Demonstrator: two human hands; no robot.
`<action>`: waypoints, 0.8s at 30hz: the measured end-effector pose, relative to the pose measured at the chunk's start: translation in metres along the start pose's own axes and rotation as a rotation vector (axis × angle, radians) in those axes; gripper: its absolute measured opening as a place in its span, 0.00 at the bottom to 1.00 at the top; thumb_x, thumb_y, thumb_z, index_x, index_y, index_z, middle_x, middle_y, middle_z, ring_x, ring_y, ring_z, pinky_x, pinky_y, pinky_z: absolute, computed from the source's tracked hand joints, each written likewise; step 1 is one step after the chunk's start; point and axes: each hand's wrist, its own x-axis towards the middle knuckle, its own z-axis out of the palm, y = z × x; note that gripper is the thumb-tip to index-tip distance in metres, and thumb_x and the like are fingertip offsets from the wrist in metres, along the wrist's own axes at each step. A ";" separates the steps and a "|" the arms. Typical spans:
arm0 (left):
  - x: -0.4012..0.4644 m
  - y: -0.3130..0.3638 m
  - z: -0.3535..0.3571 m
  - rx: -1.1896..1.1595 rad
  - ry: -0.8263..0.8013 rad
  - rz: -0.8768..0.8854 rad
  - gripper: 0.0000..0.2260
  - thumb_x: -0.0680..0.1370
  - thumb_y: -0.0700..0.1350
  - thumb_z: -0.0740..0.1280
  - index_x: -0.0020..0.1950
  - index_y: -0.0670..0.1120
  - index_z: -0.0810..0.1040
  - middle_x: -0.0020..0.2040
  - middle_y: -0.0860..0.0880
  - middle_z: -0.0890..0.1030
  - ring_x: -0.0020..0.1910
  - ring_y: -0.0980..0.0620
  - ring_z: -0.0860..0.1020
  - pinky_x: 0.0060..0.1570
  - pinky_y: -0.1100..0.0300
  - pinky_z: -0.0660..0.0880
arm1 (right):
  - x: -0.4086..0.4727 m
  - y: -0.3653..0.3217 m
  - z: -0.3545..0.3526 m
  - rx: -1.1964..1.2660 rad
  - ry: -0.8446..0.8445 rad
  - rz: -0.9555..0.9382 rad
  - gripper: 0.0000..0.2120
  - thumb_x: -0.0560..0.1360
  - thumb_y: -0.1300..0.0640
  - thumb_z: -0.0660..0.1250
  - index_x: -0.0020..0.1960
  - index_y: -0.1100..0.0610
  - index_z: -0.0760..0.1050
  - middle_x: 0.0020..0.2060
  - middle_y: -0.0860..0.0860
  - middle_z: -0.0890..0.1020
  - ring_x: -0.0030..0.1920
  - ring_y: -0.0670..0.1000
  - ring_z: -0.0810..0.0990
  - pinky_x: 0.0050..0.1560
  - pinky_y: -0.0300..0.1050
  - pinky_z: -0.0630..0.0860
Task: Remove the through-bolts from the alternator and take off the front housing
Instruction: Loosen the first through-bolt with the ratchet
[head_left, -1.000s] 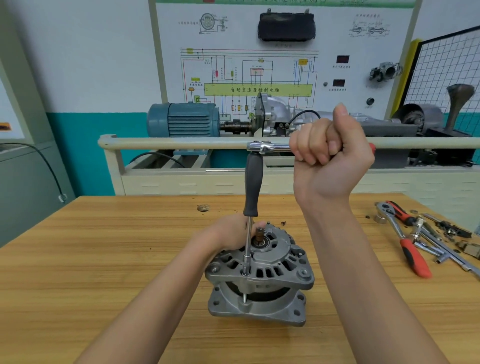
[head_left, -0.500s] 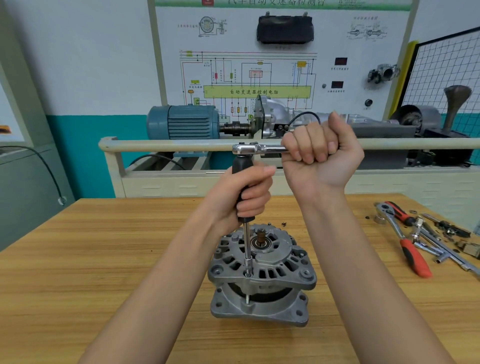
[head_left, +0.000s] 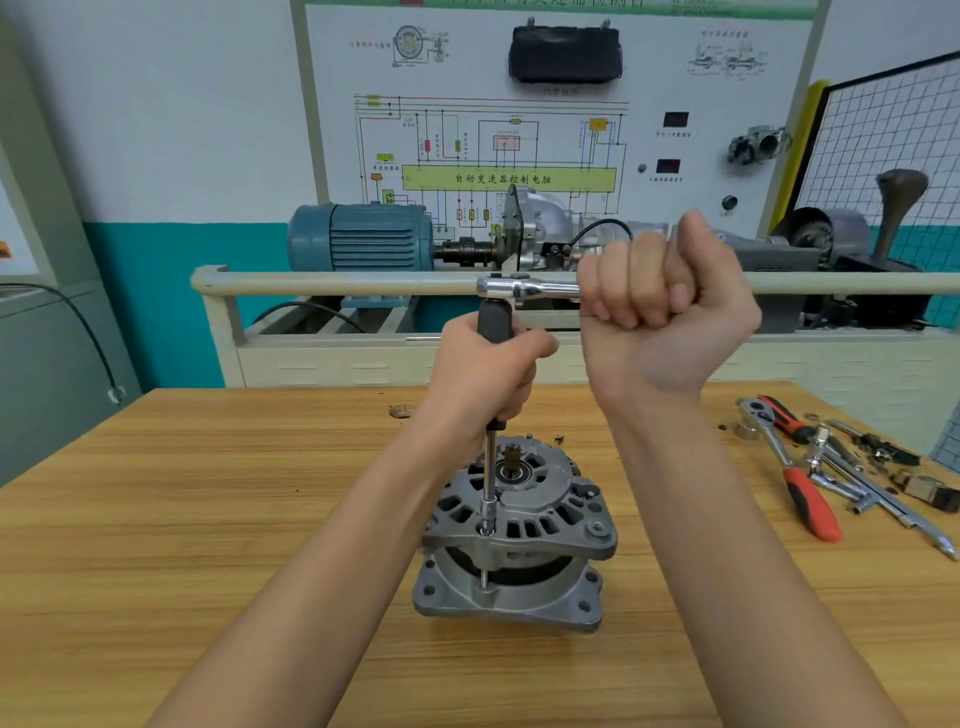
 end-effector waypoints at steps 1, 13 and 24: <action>0.000 0.001 -0.002 -0.009 -0.042 -0.002 0.20 0.74 0.34 0.67 0.26 0.50 0.68 0.21 0.53 0.63 0.18 0.55 0.59 0.20 0.68 0.58 | 0.004 -0.002 -0.008 0.116 0.081 0.075 0.25 0.74 0.61 0.55 0.19 0.53 0.62 0.15 0.47 0.58 0.20 0.46 0.53 0.23 0.38 0.57; 0.000 0.010 -0.002 -0.084 -0.150 -0.142 0.25 0.76 0.38 0.62 0.22 0.52 0.58 0.18 0.53 0.57 0.16 0.56 0.53 0.19 0.70 0.53 | -0.001 -0.003 -0.004 0.135 0.115 0.072 0.25 0.75 0.61 0.55 0.19 0.53 0.61 0.15 0.47 0.60 0.21 0.47 0.53 0.23 0.39 0.57; -0.005 0.007 -0.001 -0.048 -0.007 -0.013 0.18 0.76 0.35 0.65 0.29 0.46 0.63 0.20 0.52 0.61 0.18 0.55 0.57 0.20 0.67 0.57 | 0.000 -0.003 0.005 0.044 0.036 0.036 0.25 0.75 0.62 0.55 0.19 0.52 0.61 0.16 0.48 0.57 0.20 0.46 0.53 0.23 0.38 0.56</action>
